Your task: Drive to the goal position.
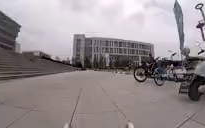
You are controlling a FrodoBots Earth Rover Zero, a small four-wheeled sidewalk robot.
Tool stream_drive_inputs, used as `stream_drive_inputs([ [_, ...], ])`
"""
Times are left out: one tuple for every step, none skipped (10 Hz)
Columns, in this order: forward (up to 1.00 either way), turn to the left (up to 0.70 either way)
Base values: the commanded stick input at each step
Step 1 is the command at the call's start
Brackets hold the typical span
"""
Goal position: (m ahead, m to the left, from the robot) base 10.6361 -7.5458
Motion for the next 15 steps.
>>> stream_drive_inputs([
  [0.70,0.00],
  [0.70,0.00],
  [0.70,0.00],
  [0.70,0.00],
  [0.70,0.00],
  [0.70,0.00],
  [0.70,0.00],
  [0.70,0.00],
  [0.70,0.00],
  [0.70,0.00],
  [0.70,0.00],
  [0.70,0.00],
  [0.70,0.00],
  [0.70,0.00],
  [0.70,0.00],
])
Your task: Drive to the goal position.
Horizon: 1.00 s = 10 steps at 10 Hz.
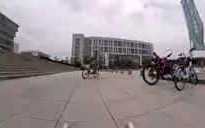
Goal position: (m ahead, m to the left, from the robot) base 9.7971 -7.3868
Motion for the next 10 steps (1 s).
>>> stream_drive_inputs([
  [0.70,0.00],
  [0.70,0.00],
  [0.70,0.00],
  [0.70,0.00],
  [0.70,0.00],
  [0.70,0.00],
  [0.70,0.00],
  [0.70,0.00],
  [0.70,0.00],
  [0.70,0.00],
])
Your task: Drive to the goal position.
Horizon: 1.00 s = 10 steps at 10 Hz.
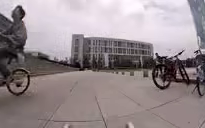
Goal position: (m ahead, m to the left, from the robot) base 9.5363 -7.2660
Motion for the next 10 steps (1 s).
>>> stream_drive_inputs([
  [0.70,0.00],
  [0.70,0.00],
  [0.70,0.00],
  [0.70,0.00],
  [0.70,0.00],
  [0.70,0.00],
  [0.70,0.00],
  [0.70,0.00],
  [0.70,0.00],
  [0.70,0.00],
])
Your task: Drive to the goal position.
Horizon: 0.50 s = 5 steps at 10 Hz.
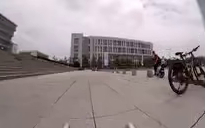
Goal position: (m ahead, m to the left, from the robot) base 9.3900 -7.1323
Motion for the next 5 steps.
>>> stream_drive_inputs([
  [0.70,0.00],
  [0.70,-0.01],
  [0.70,-0.01],
  [0.70,-0.01],
  [0.70,-0.01],
])
